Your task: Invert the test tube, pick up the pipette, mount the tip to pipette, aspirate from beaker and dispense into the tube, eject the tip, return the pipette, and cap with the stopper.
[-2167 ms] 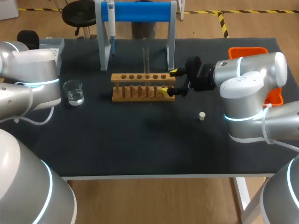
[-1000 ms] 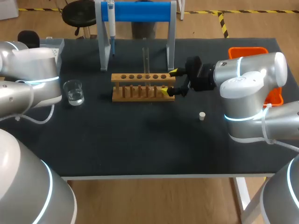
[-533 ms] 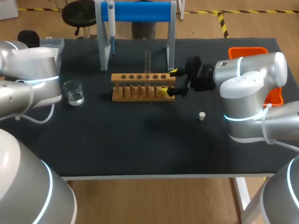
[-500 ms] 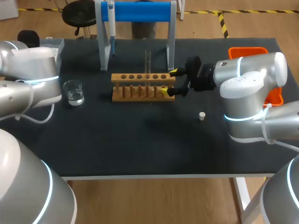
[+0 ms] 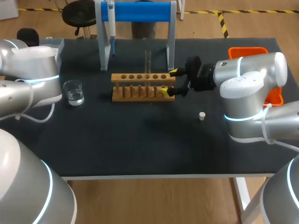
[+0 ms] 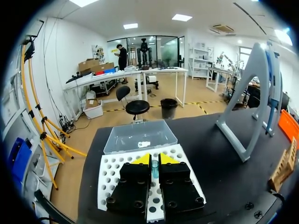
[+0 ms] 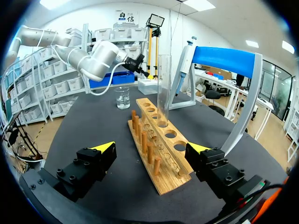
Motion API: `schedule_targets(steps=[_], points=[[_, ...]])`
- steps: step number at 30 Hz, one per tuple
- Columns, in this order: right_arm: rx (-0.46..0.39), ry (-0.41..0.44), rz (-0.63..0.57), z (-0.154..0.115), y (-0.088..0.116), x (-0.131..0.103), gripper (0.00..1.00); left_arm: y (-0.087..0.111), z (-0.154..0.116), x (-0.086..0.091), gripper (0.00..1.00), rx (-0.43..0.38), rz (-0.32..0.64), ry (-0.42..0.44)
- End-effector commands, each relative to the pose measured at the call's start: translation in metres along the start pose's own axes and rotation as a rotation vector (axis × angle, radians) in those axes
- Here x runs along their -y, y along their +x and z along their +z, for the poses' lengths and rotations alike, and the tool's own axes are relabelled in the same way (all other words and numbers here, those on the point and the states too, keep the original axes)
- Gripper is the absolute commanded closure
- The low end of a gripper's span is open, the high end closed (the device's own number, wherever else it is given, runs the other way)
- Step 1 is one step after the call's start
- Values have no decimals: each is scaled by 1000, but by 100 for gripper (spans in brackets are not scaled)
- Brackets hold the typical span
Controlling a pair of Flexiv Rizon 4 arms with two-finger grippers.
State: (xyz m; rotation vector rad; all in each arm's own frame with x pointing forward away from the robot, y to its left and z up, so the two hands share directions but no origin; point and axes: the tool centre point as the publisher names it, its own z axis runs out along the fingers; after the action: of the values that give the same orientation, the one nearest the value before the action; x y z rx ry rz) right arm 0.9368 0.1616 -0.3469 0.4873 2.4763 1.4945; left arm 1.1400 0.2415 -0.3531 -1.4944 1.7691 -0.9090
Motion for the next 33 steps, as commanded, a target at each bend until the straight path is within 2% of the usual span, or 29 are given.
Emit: schedule_targets(steps=[1, 20, 33], points=[[3, -1, 0, 0, 1, 1, 0, -2, -4, 3, 100, -1, 4, -1], [3, -1, 0, 0, 1, 1, 0, -3, -21, 28, 100, 37, 39, 32], [3, -1, 0, 0, 1, 1, 0, -1, -41, 51, 100, 70, 70, 87]])
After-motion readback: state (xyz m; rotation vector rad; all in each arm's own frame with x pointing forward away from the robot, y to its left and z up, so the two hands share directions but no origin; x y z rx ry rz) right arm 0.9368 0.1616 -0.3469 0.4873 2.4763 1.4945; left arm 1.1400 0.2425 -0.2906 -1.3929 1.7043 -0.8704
